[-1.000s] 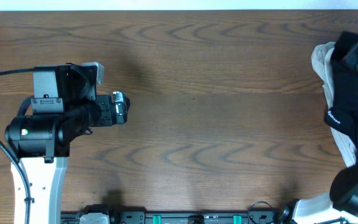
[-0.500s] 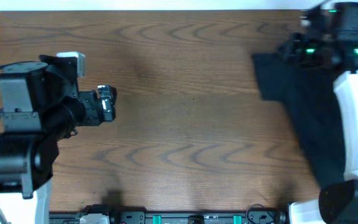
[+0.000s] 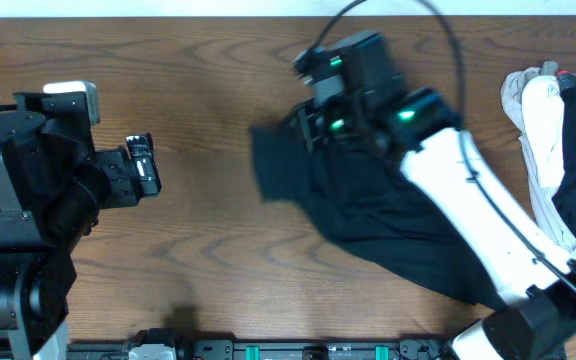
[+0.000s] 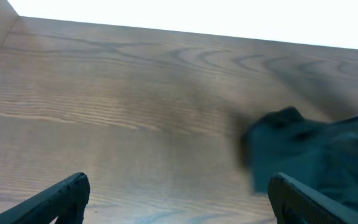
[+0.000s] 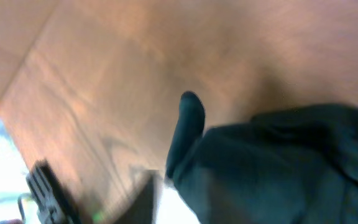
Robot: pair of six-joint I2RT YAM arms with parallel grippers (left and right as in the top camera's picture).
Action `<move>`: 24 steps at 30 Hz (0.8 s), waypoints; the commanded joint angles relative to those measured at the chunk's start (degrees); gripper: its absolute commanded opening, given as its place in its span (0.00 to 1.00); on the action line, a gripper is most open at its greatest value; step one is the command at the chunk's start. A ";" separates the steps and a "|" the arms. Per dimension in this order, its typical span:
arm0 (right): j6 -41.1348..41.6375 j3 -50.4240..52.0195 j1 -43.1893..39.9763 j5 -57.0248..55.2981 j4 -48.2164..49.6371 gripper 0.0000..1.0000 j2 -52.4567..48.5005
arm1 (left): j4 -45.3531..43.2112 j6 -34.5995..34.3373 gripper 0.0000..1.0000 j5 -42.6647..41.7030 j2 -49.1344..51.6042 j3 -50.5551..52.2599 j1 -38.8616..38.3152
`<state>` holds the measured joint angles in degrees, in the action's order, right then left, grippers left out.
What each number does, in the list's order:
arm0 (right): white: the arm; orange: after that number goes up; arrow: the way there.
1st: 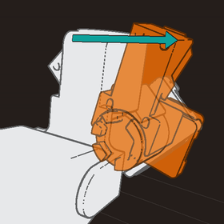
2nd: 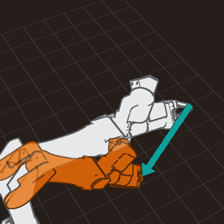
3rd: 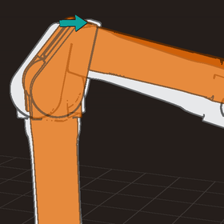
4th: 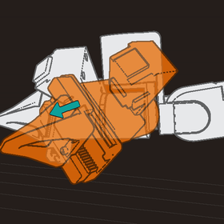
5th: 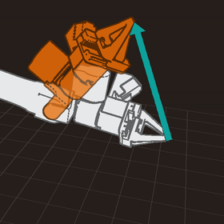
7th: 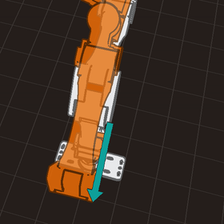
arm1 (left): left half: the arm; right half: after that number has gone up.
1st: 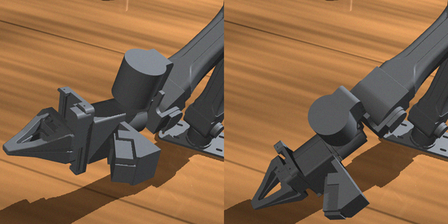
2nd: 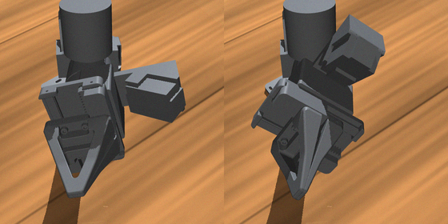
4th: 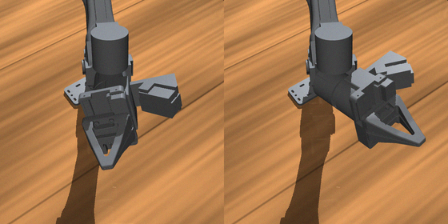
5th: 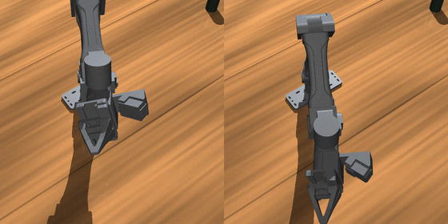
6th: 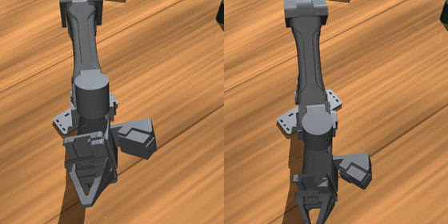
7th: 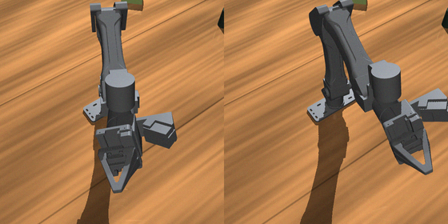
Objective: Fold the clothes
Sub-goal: 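Pull the black shirt with the right gripper onto the table center, then grasp the shirt's left edge with the left gripper and drag it left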
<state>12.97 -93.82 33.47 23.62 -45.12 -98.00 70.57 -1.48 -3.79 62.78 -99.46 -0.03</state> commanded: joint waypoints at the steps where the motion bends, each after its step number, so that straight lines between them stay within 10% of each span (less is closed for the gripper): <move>1: -5.97 -0.90 4.28 -0.79 -0.13 0.44 -1.92 | 0.52 0.11 0.93 1.62 -0.02 -0.96 0.24; 10: 2.51 -0.90 -2.75 -19.82 -4.20 0.61 0.76 | 3.65 0.17 0.93 -3.32 2.73 -0.79 0.22; 24: 10.12 -0.90 -27.69 -11.13 -15.72 0.64 0.61 | -7.56 16.94 0.91 -17.84 32.74 1.16 -12.46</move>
<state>22.04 -93.91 7.42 9.08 -59.92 -98.80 65.49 10.20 -19.40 89.91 -99.22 -10.02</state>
